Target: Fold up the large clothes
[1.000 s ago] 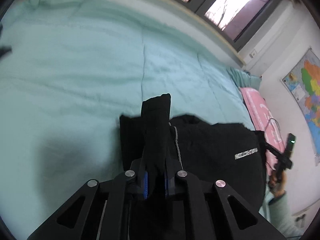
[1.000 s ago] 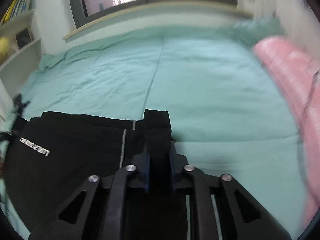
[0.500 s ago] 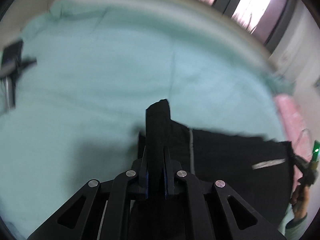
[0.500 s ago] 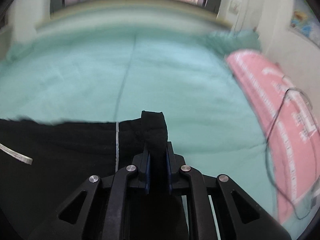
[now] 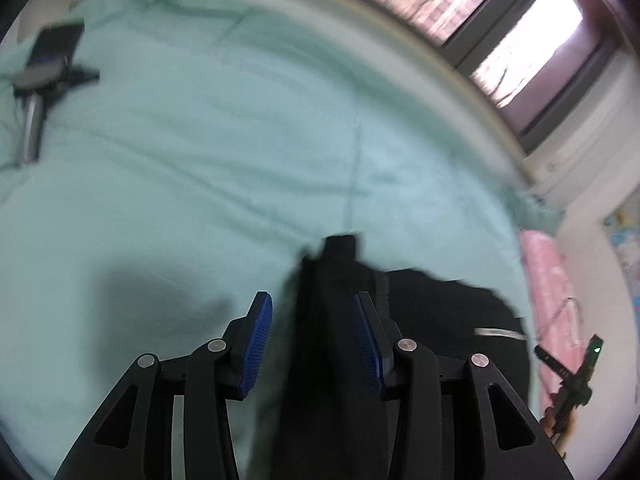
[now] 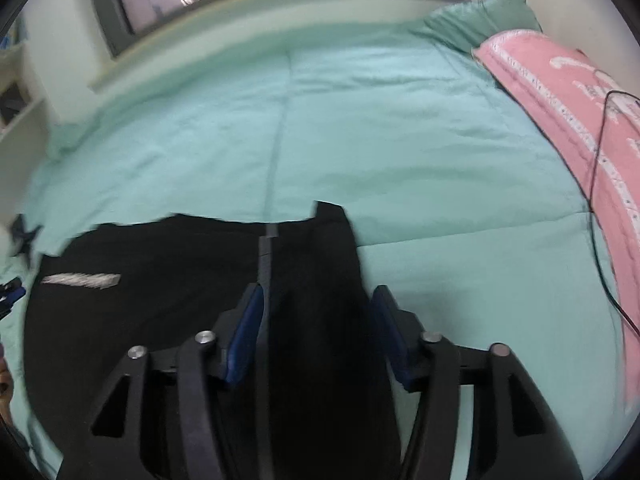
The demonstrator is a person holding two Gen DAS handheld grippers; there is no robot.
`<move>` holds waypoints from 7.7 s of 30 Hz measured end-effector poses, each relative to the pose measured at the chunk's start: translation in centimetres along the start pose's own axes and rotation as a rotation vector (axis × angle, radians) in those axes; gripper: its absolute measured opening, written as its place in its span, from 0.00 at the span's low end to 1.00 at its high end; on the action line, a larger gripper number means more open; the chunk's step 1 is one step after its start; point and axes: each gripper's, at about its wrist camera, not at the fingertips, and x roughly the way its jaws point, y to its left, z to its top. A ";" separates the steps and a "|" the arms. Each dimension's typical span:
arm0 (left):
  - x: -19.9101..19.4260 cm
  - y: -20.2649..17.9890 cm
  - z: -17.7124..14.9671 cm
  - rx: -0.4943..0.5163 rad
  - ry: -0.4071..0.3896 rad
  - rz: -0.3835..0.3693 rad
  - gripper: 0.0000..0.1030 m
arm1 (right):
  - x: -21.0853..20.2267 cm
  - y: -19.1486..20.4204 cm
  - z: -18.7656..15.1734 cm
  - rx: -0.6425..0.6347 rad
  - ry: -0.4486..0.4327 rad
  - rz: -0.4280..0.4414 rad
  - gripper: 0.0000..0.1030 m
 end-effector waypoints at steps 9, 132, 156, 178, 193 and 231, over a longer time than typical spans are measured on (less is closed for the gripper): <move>-2.2 -14.4 -9.2 0.241 0.015 -0.138 0.54 | -6.3 12.7 -5.6 -0.231 0.064 0.173 0.59; 5.0 0.0 -5.8 -0.046 0.187 -0.249 0.32 | -1.3 -3.4 -4.7 0.193 0.175 0.536 0.37; -5.3 5.6 -12.5 -0.138 0.199 -0.230 0.29 | -12.2 0.6 -11.6 0.056 0.184 0.309 0.57; -8.6 -1.6 -11.3 -0.006 0.101 -0.386 0.23 | -10.3 2.4 -10.8 0.095 0.168 0.732 0.41; -10.0 -8.2 -10.6 0.025 0.075 -0.514 0.23 | -23.2 0.0 -8.5 0.131 0.038 0.590 0.41; 8.5 -10.5 -14.3 0.220 0.365 0.042 0.58 | -4.8 10.5 -11.0 -0.130 0.210 0.044 0.82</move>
